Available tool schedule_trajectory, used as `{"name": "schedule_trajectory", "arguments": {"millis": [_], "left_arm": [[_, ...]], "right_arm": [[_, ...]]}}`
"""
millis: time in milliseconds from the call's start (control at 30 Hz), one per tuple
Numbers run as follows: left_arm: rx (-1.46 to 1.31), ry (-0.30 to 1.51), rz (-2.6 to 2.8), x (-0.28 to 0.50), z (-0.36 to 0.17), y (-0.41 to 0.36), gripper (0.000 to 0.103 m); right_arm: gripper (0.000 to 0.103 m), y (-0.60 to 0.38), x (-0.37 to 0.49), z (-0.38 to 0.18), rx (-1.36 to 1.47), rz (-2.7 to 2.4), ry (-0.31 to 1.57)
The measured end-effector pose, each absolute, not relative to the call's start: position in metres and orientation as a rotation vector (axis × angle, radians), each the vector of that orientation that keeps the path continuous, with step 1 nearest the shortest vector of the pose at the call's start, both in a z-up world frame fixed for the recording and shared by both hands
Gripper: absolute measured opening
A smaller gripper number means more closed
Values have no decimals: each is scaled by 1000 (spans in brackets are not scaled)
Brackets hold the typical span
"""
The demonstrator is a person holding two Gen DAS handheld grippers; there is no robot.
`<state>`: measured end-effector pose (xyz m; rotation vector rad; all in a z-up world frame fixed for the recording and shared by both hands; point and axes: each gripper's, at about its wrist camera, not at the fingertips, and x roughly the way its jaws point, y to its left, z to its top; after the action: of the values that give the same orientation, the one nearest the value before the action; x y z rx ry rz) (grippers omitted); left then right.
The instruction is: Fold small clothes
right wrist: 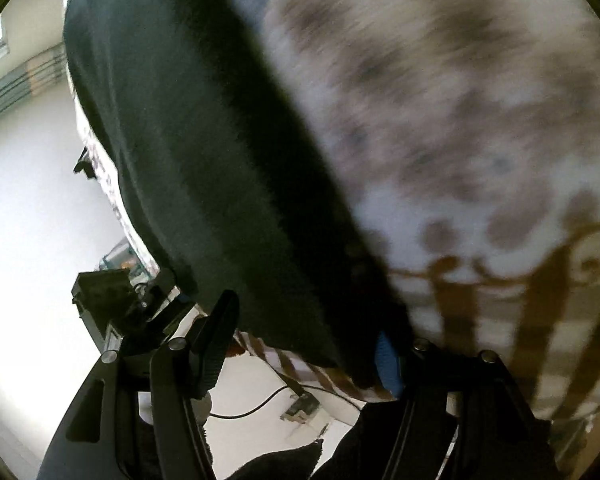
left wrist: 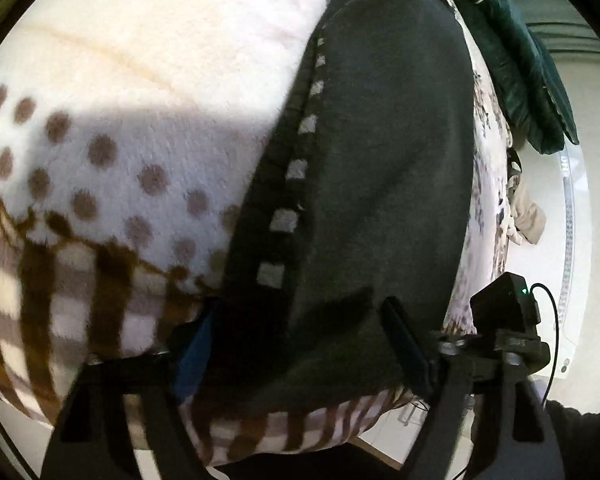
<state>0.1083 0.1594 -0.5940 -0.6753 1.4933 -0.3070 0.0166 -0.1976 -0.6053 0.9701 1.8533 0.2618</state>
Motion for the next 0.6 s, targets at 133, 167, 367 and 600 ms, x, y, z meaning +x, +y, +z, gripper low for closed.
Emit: {"name": "schedule_trajectory", "arguments": {"millis": [133,167,367,600], "left_arm": [[-705,1480,-288,102,-587,164,9],[-713,1472,-294,102,-581,163,9],[-733,1365,-345,113,-520,158,8],[-721,1149,-402,193,-436,144,8]], "right_arm": [[14,-189,14,-596,990,270,1820],[13,-189,12,-593,997,274,1809],[12,-184,23,-544,1050,345,1708],[12,-191,96,-464,1061,389,1503]]}}
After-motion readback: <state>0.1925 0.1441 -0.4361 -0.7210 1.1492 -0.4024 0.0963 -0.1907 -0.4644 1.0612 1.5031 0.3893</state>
